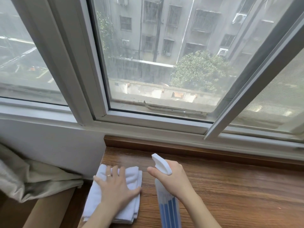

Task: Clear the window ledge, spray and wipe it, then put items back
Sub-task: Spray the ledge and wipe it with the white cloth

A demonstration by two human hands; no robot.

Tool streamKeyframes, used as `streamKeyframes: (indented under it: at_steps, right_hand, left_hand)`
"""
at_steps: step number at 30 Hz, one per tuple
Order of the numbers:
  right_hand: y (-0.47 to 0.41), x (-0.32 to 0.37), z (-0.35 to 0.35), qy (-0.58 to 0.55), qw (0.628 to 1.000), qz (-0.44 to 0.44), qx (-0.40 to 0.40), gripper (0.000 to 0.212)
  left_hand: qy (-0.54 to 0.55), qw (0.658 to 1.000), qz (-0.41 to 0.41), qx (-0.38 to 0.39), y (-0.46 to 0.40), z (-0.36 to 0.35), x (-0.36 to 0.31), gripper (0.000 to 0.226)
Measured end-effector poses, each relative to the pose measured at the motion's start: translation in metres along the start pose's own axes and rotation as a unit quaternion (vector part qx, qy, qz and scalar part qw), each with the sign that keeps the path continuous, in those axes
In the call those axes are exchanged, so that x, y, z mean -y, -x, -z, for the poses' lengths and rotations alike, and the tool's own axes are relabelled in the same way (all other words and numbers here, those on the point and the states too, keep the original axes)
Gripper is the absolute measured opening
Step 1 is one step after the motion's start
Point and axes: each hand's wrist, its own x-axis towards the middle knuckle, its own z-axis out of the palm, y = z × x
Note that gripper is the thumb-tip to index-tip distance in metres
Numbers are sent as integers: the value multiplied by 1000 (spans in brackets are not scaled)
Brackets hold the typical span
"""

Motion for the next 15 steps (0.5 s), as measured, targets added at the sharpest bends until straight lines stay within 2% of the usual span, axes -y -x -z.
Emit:
streamKeyframes:
  at_steps: [3, 5, 8, 15]
  right_hand:
    - [0, -1, -1, 0, 1000, 0, -2, 45]
    - [0, -1, -1, 3, 1000, 2, -5, 43]
    - [-1, -2, -2, 7, 1000, 3, -6, 46]
    - [3, 1, -2, 7, 1000, 14, 0, 48]
  left_hand:
    - [25, 996, -28, -86, -10, -8, -2, 81]
    - [32, 992, -37, -114, -17, -11, -3, 72]
    - [11, 995, -9, -99, -32, -4, -7, 75]
    - [-6, 996, -3, -92, -77, 22, -20, 84]
